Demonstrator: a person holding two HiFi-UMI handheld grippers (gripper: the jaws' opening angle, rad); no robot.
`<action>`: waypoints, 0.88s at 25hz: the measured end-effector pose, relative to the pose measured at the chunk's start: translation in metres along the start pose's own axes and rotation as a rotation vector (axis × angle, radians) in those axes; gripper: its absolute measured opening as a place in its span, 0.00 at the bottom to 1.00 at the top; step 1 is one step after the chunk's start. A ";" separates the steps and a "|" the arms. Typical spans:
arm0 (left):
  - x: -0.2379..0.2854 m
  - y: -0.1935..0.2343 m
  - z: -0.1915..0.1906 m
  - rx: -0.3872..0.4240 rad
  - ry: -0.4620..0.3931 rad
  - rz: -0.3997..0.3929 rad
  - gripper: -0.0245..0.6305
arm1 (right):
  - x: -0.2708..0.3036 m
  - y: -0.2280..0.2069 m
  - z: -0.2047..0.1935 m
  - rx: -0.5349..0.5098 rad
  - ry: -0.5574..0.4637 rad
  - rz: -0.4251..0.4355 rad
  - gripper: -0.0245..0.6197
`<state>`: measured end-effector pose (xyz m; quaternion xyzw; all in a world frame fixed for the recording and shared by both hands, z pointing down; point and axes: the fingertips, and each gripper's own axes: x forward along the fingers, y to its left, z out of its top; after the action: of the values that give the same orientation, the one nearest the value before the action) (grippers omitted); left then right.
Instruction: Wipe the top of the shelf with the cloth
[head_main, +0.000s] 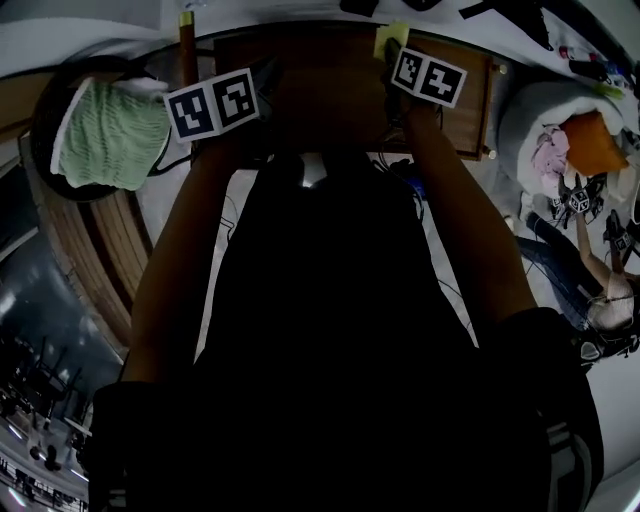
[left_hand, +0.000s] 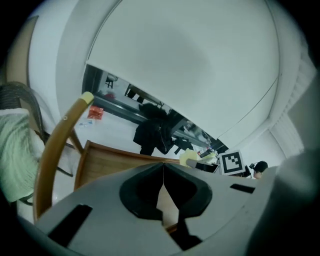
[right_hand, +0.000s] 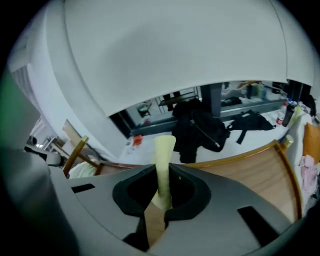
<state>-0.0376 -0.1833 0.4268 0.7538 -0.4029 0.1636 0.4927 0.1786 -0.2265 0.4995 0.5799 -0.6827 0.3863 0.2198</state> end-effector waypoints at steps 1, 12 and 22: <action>-0.009 0.009 0.000 0.001 -0.001 0.006 0.06 | 0.006 0.027 -0.006 -0.017 0.013 0.041 0.12; -0.084 0.106 -0.022 -0.015 0.051 0.099 0.05 | 0.078 0.251 -0.095 -0.116 0.166 0.347 0.12; -0.090 0.129 -0.024 0.001 0.051 0.068 0.06 | 0.127 0.298 -0.124 -0.254 0.242 0.391 0.12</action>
<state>-0.1889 -0.1461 0.4584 0.7354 -0.4155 0.1997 0.4967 -0.1554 -0.2005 0.5884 0.3542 -0.7935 0.3994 0.2922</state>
